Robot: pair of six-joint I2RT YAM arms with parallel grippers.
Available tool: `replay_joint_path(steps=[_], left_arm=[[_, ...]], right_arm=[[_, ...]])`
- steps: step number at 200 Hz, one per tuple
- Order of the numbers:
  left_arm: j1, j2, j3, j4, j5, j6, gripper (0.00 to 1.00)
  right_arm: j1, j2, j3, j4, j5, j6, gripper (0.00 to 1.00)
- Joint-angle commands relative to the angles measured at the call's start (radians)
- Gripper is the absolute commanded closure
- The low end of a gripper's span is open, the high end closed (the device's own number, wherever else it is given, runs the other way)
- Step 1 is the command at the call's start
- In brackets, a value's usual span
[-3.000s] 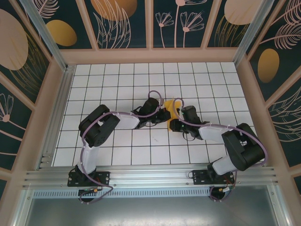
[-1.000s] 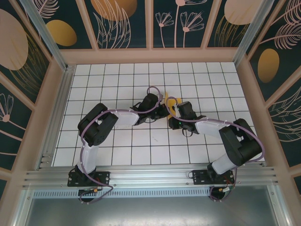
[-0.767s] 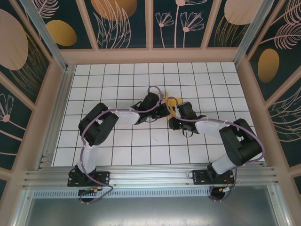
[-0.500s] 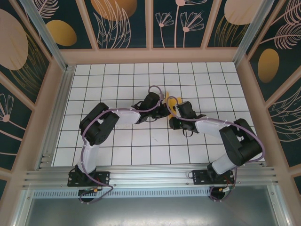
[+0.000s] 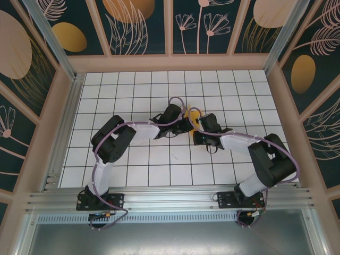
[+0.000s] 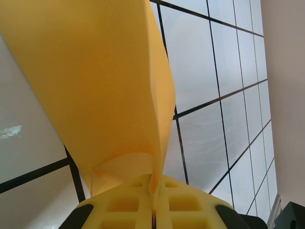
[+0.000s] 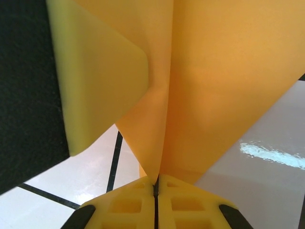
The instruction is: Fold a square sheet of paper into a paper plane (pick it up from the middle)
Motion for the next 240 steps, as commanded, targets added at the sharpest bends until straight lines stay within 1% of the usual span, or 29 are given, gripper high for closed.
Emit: replay_joint_path(steps=[1,22,35,59,99,117,151,202,231,240], left_arm=[[0.008,0.029,0.027,-0.030,0.020,0.026,0.90],[0.008,0.033,0.031,-0.032,0.025,0.028,0.90],[0.009,0.033,0.034,-0.034,0.025,0.028,0.90],[0.008,0.030,0.039,-0.046,0.008,0.035,0.90],[0.008,0.034,0.054,-0.060,0.007,0.043,0.90],[0.008,0.032,0.053,-0.059,0.004,0.043,0.91],[0.008,0.028,0.051,-0.062,-0.001,0.047,0.91],[0.008,0.032,0.059,-0.068,0.000,0.050,0.92],[0.008,0.037,0.060,-0.069,0.001,0.052,0.92],[0.008,0.035,0.060,-0.070,0.000,0.051,0.92]], right_arm=[[0.006,0.029,0.026,-0.028,0.037,0.002,0.91],[0.007,0.044,0.029,-0.030,0.041,0.006,0.91],[0.011,0.046,0.029,-0.029,0.045,0.006,0.86],[0.011,0.016,0.026,-0.035,0.053,0.010,0.85],[0.007,-0.010,0.015,-0.044,-0.020,-0.006,0.83],[0.007,-0.007,0.013,-0.036,-0.033,-0.004,0.81],[0.005,-0.008,0.010,-0.030,-0.052,0.000,0.80],[0.007,0.008,0.021,-0.068,-0.006,0.004,0.83],[0.007,0.018,0.022,-0.060,-0.022,0.002,0.88],[0.007,0.032,0.029,-0.068,-0.029,-0.006,0.93]])
